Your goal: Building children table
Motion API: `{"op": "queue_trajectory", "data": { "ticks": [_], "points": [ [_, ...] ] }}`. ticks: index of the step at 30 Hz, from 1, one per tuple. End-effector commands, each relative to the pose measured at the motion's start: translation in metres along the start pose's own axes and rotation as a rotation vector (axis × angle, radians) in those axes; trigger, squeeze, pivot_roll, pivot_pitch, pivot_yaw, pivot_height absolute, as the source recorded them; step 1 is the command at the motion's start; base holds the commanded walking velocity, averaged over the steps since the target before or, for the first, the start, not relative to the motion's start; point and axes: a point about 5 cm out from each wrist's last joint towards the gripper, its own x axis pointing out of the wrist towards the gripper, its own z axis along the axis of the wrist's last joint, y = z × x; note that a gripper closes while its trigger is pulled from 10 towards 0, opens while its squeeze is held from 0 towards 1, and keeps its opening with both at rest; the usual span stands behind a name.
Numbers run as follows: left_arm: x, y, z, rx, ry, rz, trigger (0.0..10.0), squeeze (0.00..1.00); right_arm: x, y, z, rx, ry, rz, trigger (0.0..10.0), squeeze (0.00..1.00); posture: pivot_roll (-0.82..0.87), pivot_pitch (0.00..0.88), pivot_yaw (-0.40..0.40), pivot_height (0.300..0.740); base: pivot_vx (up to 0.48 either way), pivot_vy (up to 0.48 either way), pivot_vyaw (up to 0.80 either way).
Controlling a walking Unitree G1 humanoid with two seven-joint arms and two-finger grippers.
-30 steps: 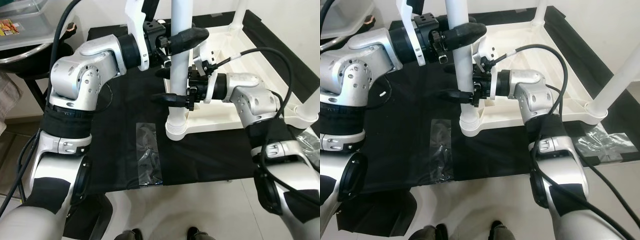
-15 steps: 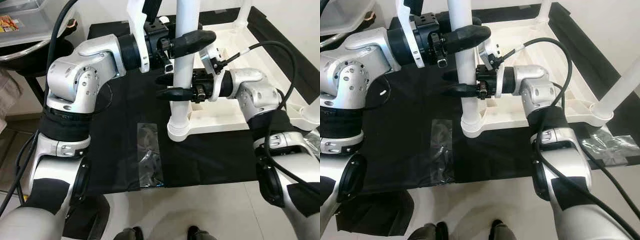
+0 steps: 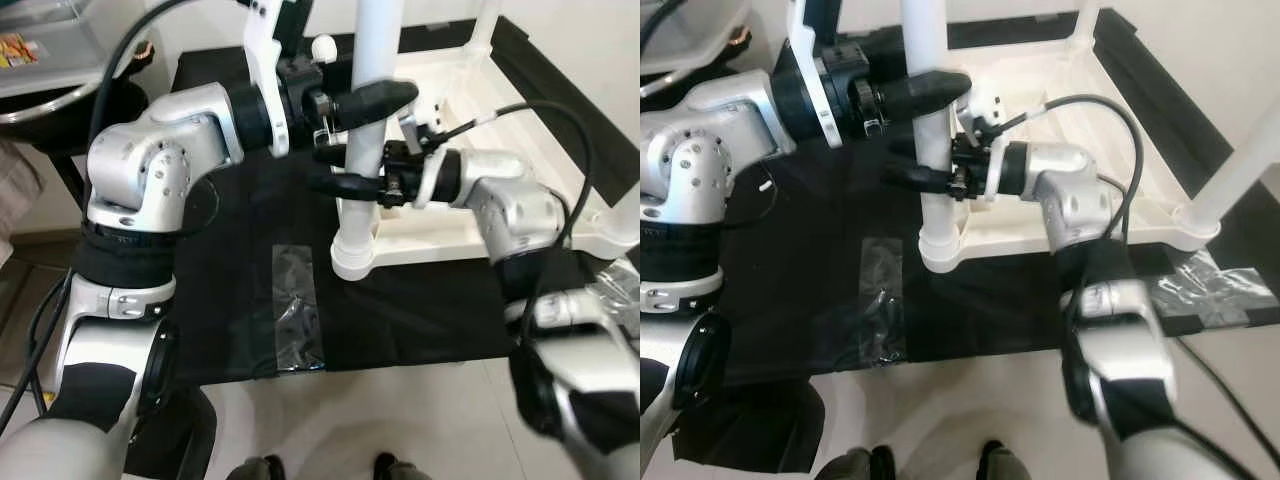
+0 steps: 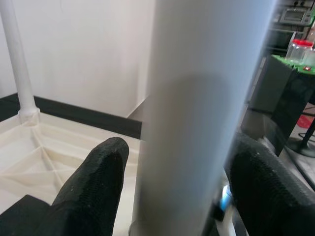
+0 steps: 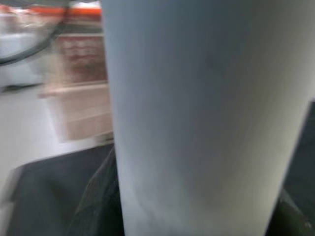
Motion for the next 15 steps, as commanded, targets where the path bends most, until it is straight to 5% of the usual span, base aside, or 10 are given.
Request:
{"op": "queue_trajectory", "data": {
  "ticks": [1, 2, 6, 15],
  "points": [
    [-0.001, 0.0, 0.005, 0.016, 0.01, 0.016, 10.0, 0.0, 0.005, 0.037, -0.053, 0.039, 0.212, -0.405, 0.0, 0.0, 0.04, 0.227, 0.053, 0.74, 0.0, 0.0, 0.0],
    [-0.001, 0.0, 0.004, 0.014, 0.013, 0.019, 10.0, 0.0, 0.005, 0.055, -0.059, 0.097, 0.224, -0.505, 0.0, 0.0, 0.04, 0.234, 0.06, 0.74, 0.0, 0.0, 0.0],
    [-0.001, 0.001, 0.001, 0.008, 0.02, 0.016, 10.0, 0.0, 0.009, 0.071, -0.064, 0.174, 0.218, -0.549, 0.0, 0.0, 0.01, 0.221, 0.066, 0.74, 0.0, 0.0, 0.0],
    [-0.001, 0.0, -0.005, 0.001, 0.029, 0.024, 10.0, 0.0, 0.019, 0.067, -0.051, 0.157, 0.183, -0.602, 0.0, 0.0, 0.0, 0.207, 0.056, 0.74, 0.0, 0.0, 0.0]
  ]
}}
